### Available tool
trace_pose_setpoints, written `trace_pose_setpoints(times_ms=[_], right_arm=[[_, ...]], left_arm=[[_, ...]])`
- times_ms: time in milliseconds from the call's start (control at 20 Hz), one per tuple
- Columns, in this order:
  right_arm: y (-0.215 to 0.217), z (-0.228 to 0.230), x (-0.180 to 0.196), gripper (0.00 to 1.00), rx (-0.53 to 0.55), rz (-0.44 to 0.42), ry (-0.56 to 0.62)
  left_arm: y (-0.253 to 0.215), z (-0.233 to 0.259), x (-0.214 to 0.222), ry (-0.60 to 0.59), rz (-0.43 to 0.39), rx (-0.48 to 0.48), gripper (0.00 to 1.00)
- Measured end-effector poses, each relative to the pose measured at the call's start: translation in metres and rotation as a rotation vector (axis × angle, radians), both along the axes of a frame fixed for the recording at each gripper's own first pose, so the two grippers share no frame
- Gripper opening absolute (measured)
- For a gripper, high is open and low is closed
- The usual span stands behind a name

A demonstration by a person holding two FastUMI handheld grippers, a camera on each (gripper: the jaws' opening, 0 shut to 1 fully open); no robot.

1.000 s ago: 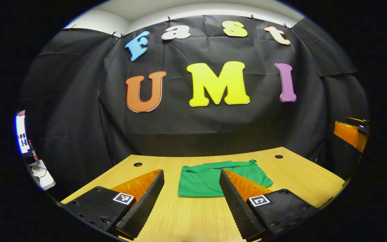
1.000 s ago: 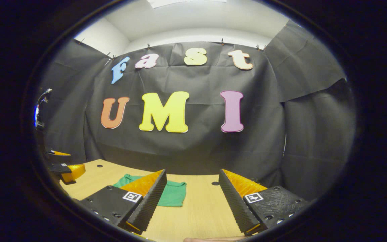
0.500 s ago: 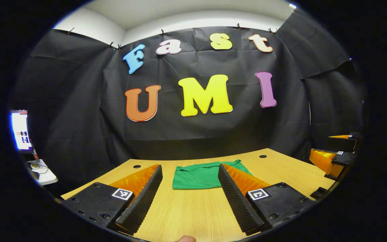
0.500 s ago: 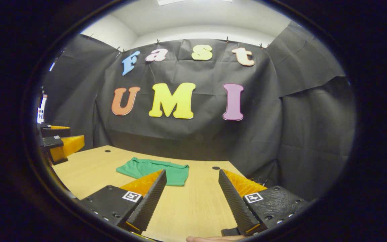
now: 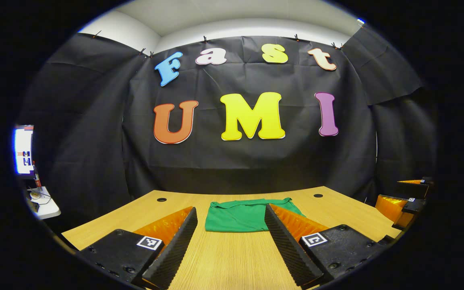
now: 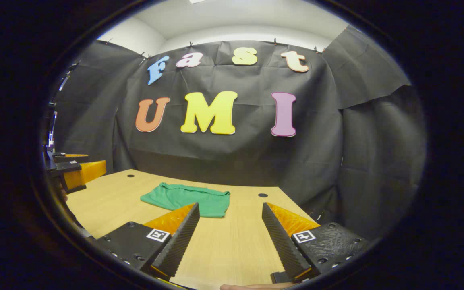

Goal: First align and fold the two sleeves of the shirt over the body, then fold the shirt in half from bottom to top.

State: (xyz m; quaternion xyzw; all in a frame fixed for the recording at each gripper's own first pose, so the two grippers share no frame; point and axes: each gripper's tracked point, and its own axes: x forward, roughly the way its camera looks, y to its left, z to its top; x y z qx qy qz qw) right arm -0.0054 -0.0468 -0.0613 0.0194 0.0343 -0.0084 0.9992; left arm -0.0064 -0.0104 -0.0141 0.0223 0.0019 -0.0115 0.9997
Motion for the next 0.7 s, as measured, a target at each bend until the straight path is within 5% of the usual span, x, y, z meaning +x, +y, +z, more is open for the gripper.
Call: trace_pose_setpoints(times_ms=[700], right_arm=[[0.008, -0.009, 0.001, 0.93, 0.018, 0.036, 0.021]], left_arm=[[-0.013, -0.008, 0.004, 0.012, -0.032, -0.003, 1.00]])
